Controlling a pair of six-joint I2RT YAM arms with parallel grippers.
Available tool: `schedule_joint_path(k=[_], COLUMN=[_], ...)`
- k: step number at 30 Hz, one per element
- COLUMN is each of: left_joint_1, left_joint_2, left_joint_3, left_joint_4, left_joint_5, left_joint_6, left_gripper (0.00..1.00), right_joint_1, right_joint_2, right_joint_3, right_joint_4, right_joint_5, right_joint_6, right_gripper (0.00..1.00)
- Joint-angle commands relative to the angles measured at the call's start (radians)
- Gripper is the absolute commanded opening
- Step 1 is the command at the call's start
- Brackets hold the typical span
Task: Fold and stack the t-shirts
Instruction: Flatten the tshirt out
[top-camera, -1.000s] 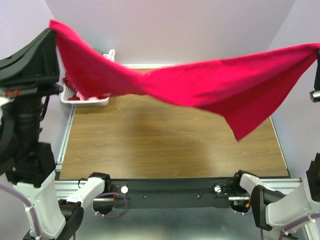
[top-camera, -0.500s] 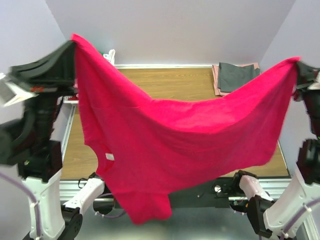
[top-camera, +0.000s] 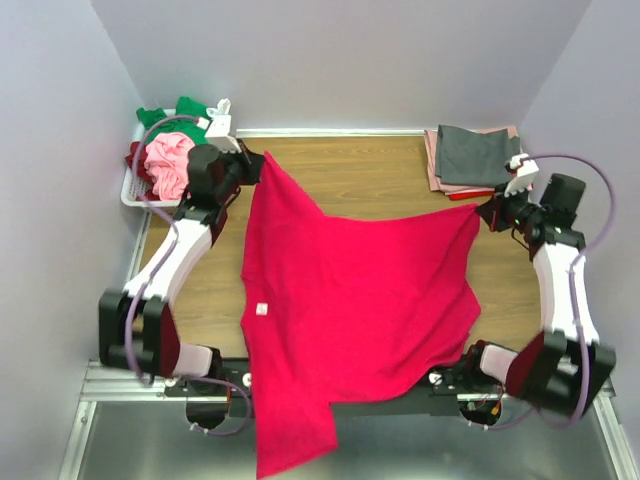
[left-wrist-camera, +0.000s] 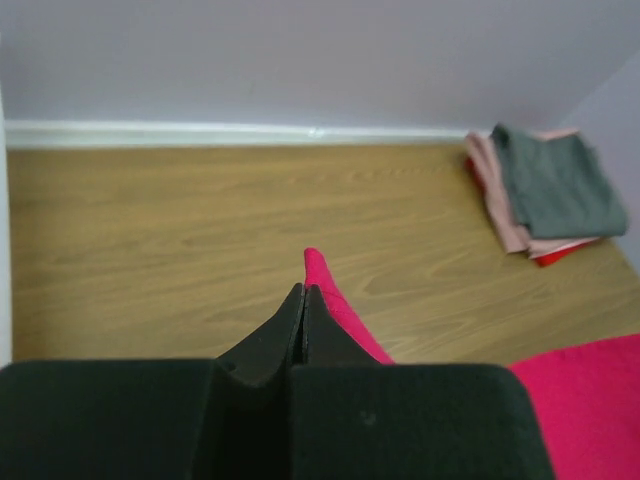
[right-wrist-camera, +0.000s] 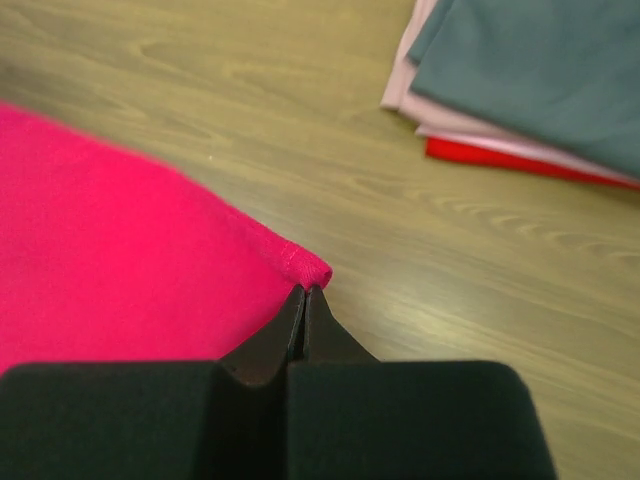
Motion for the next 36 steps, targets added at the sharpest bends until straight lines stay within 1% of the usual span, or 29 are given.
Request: schedule_joint_path(k=[1,2,3,4,5,8,11,15,23,30,36], left_joint_1=[0.005,0.011,0.023,0.031,0.037,0.054,0.06,0.068,0.119,0.137,0.137], left_joint_2=[0.208,0.307,0.352,0.39,0.456,0.551,0.607,0.639,0.644,0.673,0.699], left_joint_3=[0.09,0.116,0.138,0.18,0.198,0.271,0.334,0.374,0.434,0.497,0.517], left_joint_4=[0.136,0.128,0.124,0.111,0.11,0.081,0.047,0.027,-0.001,-0.025,-0.03], left_joint_5=[-0.047,-0.042,-0.039,-0.039,-0.03,-0.016,-0.004,-0.001,-0.012,0.031,0.082], left_joint_6=[0.029,0.027,0.024,0.023,0.014,0.015,0.027,0.04,0.038,0.046,0.059], left_gripper=[0.0,0.0,0.0,0.0,0.0,0.0,0.0,0.0,0.0,0.0,0.0], right_joint_1=[0.003,0.003,0.003,0.003,0.003,0.003,0.005,0.005,0.018,0.072,0.077], right_joint_2=[0.18,0.231,0.271,0.347,0.38,0.486,0.555,0.618,0.719,0.781,0.793], right_joint_3=[-0.034,-0.017,-0.006,0.004,0.035,0.083,0.136,0.198,0.35,0.393,0.393], right_joint_4=[0.255,0.274,0.301,0.312,0.321,0.329,0.331,0.332,0.332,0.335,0.342], right_joint_5=[-0.098,-0.097,-0.094,-0.089,-0.076,-0.056,-0.048,-0.048,-0.043,-0.008,0.038], right_joint_6=[0.014,0.023,0.026,0.028,0.043,0.051,0.061,0.087,0.158,0.184,0.195], right_gripper=[0.0,0.0,0.0,0.0,0.0,0.0,0.01,0.0,0.0,0.0,0.01])
